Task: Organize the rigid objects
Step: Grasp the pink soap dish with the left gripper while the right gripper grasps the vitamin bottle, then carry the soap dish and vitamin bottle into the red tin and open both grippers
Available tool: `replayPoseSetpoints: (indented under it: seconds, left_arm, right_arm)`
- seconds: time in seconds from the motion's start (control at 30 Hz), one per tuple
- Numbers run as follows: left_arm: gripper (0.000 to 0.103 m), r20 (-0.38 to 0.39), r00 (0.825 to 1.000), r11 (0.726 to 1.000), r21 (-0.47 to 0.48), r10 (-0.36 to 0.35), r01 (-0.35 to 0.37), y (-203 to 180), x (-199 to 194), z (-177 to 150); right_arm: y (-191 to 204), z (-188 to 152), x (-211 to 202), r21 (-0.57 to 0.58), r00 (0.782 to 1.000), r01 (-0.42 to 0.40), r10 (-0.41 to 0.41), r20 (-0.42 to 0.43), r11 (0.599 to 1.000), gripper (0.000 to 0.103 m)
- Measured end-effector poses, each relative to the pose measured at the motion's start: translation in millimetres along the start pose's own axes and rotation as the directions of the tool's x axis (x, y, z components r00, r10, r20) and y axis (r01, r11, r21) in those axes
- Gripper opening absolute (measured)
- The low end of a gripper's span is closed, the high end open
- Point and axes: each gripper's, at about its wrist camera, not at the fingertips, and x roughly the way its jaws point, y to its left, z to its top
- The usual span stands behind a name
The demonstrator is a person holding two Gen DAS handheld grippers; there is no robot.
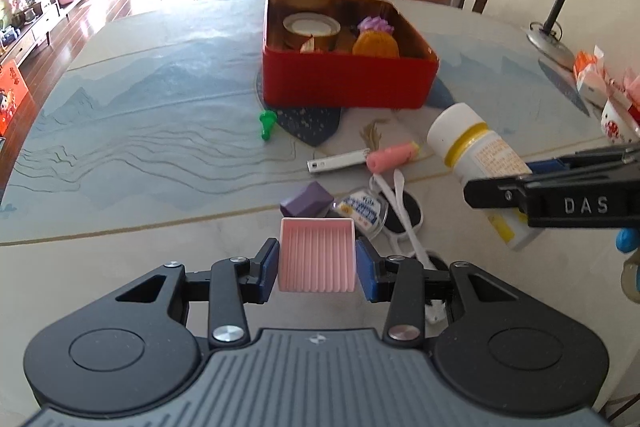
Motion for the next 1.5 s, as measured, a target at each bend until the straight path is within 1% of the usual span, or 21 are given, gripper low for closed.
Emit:
replayPoseSetpoints:
  seconds: [0.47,0.67,0.97,1.2,1.43,1.5]
  left_arm:
    - [0.04,0.072,0.997,0.999,-0.028,-0.02,0.022,7.4,-25.8,33.5]
    - [0.04,0.11,0.994,1.0,-0.017,-0.018,0.02,5.2,-31.3,52.8]
    - [0.04,0.159,0.987,1.0,-0.006,-0.023,0.024,0.1,-30.8,91.9]
    - [0.04,0.183,0.983,1.0,0.014,-0.012,0.01,-5.7,-18.0,120.5]
    - [0.04,0.172,0.985,1.0,-0.005,0.011,-0.01,-2.3,5.9,142.7]
    - [0.04,0.167,0.986,1.0,0.002,0.012,-0.013,-1.8,13.1,148.8]
  right_arm:
    - [-1.9,25.3,-26.8,0.0,0.998,-0.009,0.009,0.058,1.0,0.044]
    - [-5.9,47.6,-32.1,-0.012,0.995,0.005,-0.003,0.102,1.0,0.044]
    - [-13.9,86.4,-31.4,-0.031,0.987,0.021,-0.016,0.158,0.999,0.044]
    - [-22.0,113.9,-19.2,-0.03,0.986,0.017,-0.012,0.165,0.999,0.044]
    - [-21.3,141.0,-2.1,-0.071,0.985,0.019,-0.006,0.175,0.997,0.044]
    - [-22.6,147.2,3.7,-0.089,0.984,0.022,-0.005,0.178,0.996,0.044]
